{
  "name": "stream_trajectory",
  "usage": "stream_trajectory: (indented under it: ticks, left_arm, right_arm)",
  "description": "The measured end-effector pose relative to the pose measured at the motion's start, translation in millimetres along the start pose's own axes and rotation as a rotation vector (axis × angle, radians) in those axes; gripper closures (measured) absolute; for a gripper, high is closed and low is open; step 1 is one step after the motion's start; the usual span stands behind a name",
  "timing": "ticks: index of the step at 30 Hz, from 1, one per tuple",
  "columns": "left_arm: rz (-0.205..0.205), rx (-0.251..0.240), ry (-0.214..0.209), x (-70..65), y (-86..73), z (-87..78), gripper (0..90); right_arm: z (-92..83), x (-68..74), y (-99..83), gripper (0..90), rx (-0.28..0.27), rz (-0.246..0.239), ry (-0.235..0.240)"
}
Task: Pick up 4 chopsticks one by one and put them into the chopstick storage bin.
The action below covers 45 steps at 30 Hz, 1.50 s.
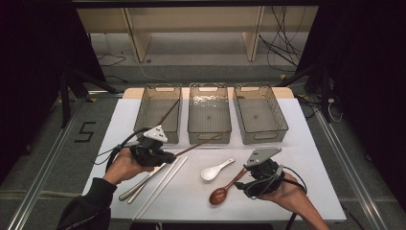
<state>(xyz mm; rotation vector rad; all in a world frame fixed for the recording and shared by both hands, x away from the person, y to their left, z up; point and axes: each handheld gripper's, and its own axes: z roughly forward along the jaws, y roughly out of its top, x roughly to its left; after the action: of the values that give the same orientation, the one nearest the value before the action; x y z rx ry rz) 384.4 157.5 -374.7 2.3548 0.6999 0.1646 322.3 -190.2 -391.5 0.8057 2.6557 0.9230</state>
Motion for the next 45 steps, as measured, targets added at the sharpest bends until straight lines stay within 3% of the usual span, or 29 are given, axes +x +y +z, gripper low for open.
stream_trajectory:
  ticks: [6, 15, 22, 33, 45]
  left_arm:
    - [-0.079, -0.045, 0.057, 17.7, -6.1, -9.2, 83.3]
    - [-0.178, -0.104, 0.133, 45.1, -11.1, -22.1, 83.3]
    - [-0.25, -0.139, 0.187, 70.0, -8.7, -26.5, 83.3]
    - [-0.287, -0.098, 0.272, 103.1, 7.3, -25.1, 83.3]
    - [-0.345, -0.042, 0.334, 131.0, 13.5, -12.5, 83.3]
  right_arm:
    - [3.4, -0.2, -4.5, 30.7, 0.012, 0.029, 0.003]
    - [-3.0, -3.7, -10.2, 29.4, -0.049, 0.096, 0.024]
    - [-2.9, -4.0, -12.9, 29.5, -0.049, 0.107, 0.026]
    - [-3.0, -4.3, -13.0, 29.7, -0.051, 0.112, 0.036]
    - [-3.0, -4.2, -13.1, 29.9, -0.047, 0.11, 0.039]
